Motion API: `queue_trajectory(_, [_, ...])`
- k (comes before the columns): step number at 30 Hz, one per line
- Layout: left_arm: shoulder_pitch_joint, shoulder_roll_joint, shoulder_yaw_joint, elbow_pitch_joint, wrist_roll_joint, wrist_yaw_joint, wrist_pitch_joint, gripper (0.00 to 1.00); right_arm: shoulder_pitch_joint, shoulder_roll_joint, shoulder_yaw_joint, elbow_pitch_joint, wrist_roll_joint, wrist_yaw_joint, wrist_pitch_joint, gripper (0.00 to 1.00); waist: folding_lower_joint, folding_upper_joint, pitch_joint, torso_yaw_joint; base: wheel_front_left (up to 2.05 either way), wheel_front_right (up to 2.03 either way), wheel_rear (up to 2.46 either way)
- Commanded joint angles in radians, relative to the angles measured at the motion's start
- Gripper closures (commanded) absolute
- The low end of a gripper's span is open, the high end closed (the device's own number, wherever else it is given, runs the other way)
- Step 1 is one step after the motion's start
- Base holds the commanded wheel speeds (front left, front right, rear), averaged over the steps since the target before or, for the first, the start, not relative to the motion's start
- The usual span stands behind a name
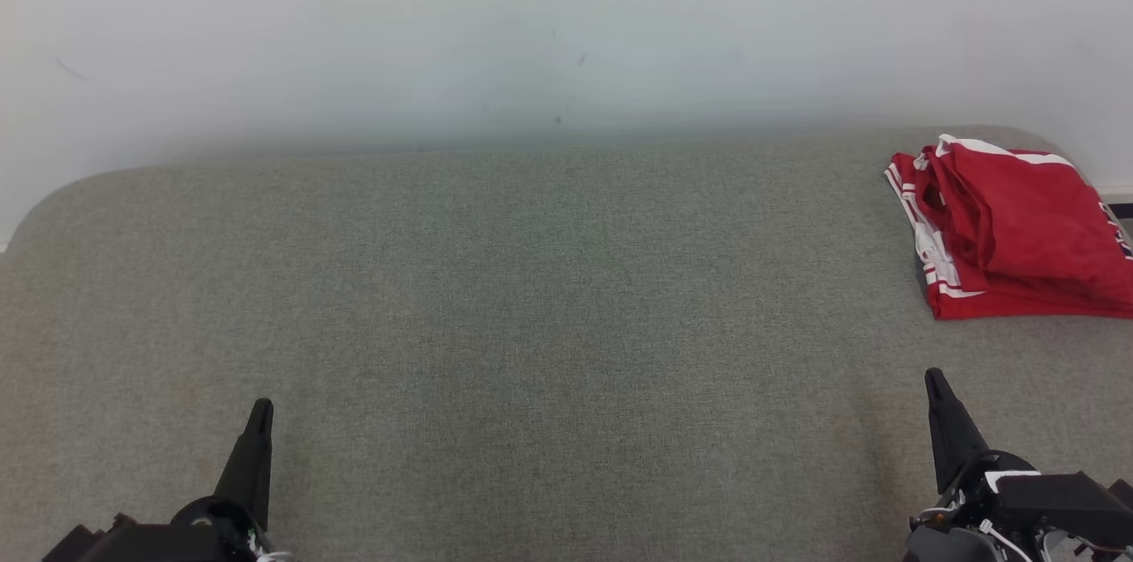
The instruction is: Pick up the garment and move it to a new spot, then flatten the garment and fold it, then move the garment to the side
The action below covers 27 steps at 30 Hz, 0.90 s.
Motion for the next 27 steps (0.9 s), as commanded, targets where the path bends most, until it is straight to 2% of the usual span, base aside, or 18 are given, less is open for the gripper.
queue_trajectory(1, [-0.011, 0.005, 0.002, 0.002, -0.004, -0.002, 0.004, 1.00, -0.007, 0.002, -0.002, 0.001, -0.002, -0.002, 0.002, 1.00, 0.0000, -0.0001, 0.000, 0.000, 0.00, 0.00, 0.00])
queue_trajectory(27, [-0.010, 0.005, 0.002, 0.002, -0.004, -0.002, 0.003, 1.00, -0.008, 0.004, -0.006, 0.001, -0.005, -0.002, 0.006, 1.00, 0.0000, -0.0001, 0.000, 0.000, 0.00, 0.00, 0.00])
